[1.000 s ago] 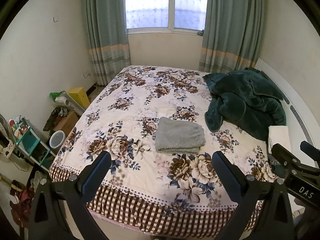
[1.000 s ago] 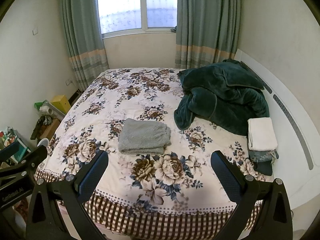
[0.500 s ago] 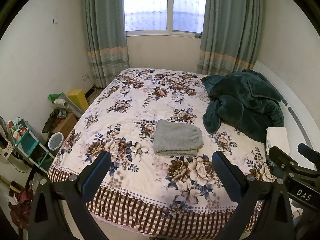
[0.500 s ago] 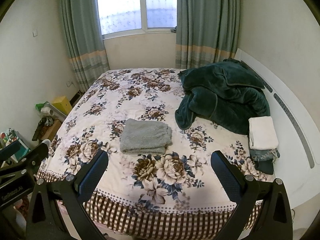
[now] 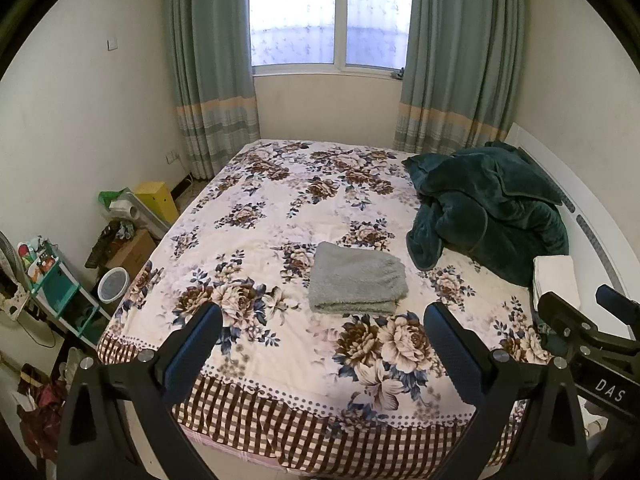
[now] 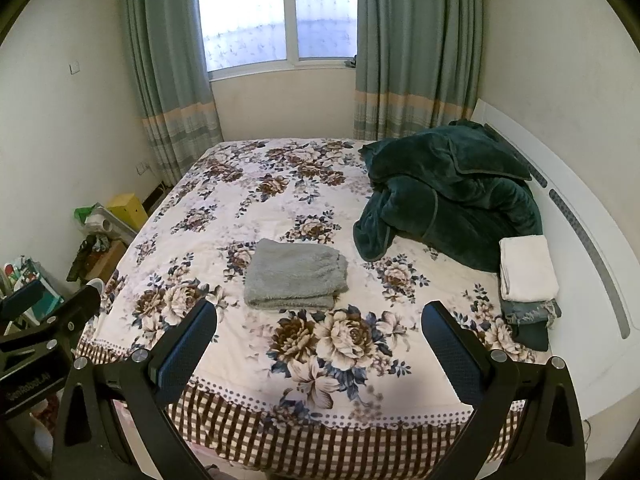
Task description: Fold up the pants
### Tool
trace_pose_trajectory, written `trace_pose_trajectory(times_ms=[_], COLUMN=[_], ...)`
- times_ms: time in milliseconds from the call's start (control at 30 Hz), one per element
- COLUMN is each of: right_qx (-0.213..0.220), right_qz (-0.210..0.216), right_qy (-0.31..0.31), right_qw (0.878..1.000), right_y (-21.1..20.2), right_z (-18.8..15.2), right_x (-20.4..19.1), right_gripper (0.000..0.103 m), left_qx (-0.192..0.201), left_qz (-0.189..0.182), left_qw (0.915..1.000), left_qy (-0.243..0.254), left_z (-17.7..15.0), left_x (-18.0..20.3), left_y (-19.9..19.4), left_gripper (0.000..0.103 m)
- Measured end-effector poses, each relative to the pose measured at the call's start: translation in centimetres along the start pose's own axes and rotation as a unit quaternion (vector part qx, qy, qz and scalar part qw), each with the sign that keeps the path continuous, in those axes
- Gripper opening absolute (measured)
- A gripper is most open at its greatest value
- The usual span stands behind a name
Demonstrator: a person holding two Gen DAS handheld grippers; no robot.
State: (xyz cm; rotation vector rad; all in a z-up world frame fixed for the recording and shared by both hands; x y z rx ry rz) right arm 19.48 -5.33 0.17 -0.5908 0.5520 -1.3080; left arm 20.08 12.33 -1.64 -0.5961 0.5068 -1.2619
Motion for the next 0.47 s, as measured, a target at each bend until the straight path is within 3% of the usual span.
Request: trace_pose_trajectory(times_ms=[467], right_qx=[0.001], right_qz=[-0.002], right_qy=[0.003], right_qw=[1.000], right_y=[-0.07], right_z=[-0.19], right_x=[0.01], right_gripper=[0.103], left_qx=[0.008], left_qz=[-0.001], left_qw=[1.0000], left_qy=[-0.003], left_z=[0.56], left_x=[-0.08], left_y=[-0.28], left_gripper=[0.103])
Point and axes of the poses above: each gripper's, at about its wrist camera, not at the fingertips, and y roughly the way its jaws point, x to its right, z to its top, the point moved 2 cm from there along y, roughly the way its jaws point, and after that the axes turned 3 degrees about z, right-handed, at the moved point
